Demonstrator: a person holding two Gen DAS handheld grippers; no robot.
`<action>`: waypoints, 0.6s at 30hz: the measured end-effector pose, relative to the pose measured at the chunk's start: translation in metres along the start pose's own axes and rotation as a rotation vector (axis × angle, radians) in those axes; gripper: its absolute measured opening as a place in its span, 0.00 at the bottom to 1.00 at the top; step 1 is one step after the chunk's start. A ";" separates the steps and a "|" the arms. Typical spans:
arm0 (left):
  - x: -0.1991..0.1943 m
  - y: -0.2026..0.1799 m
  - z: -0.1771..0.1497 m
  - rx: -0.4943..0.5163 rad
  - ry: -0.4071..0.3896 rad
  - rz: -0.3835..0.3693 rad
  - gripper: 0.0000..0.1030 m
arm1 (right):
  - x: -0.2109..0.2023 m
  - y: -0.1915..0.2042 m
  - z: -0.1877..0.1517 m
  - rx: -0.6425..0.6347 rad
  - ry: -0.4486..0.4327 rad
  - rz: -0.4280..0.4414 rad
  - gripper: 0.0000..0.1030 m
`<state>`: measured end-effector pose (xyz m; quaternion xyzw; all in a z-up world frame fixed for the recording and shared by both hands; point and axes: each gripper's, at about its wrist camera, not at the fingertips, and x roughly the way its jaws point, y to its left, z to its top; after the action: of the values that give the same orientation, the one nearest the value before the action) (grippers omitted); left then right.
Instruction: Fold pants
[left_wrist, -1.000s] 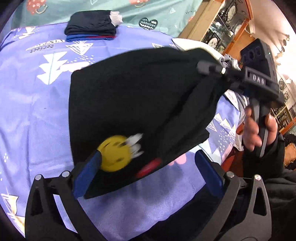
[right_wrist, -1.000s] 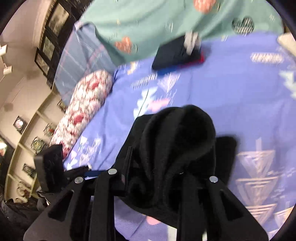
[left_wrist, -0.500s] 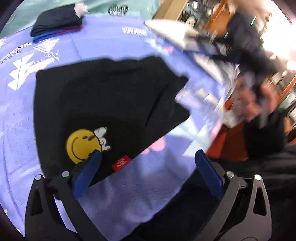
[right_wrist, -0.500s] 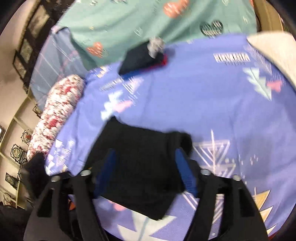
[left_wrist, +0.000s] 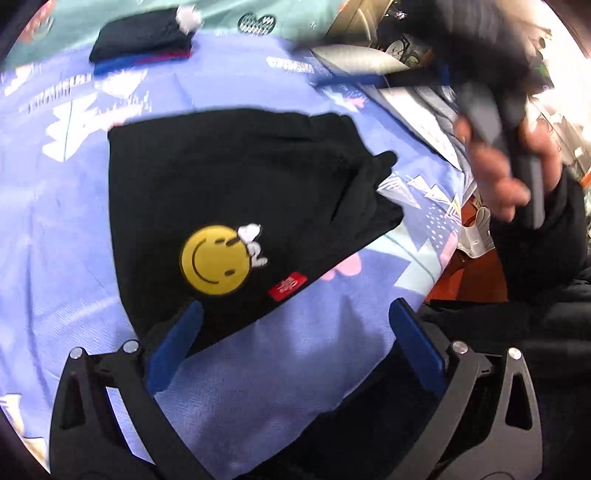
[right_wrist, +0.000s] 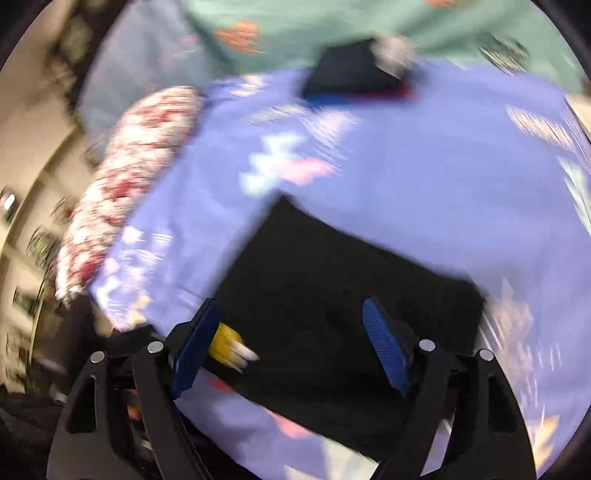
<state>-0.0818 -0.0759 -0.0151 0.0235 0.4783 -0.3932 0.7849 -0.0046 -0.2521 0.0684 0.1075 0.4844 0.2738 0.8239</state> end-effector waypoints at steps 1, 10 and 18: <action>0.002 -0.002 0.000 0.008 0.003 0.010 0.98 | 0.013 0.010 0.010 -0.015 0.022 0.031 0.78; 0.008 -0.009 -0.003 0.047 0.002 0.048 0.98 | 0.171 -0.011 0.053 0.098 0.186 0.043 0.81; 0.006 -0.005 -0.006 0.066 -0.016 0.030 0.98 | 0.051 -0.015 0.018 0.109 0.056 0.004 0.90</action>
<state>-0.0875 -0.0805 -0.0212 0.0532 0.4584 -0.3971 0.7933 0.0355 -0.2350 0.0334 0.1458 0.5212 0.2516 0.8024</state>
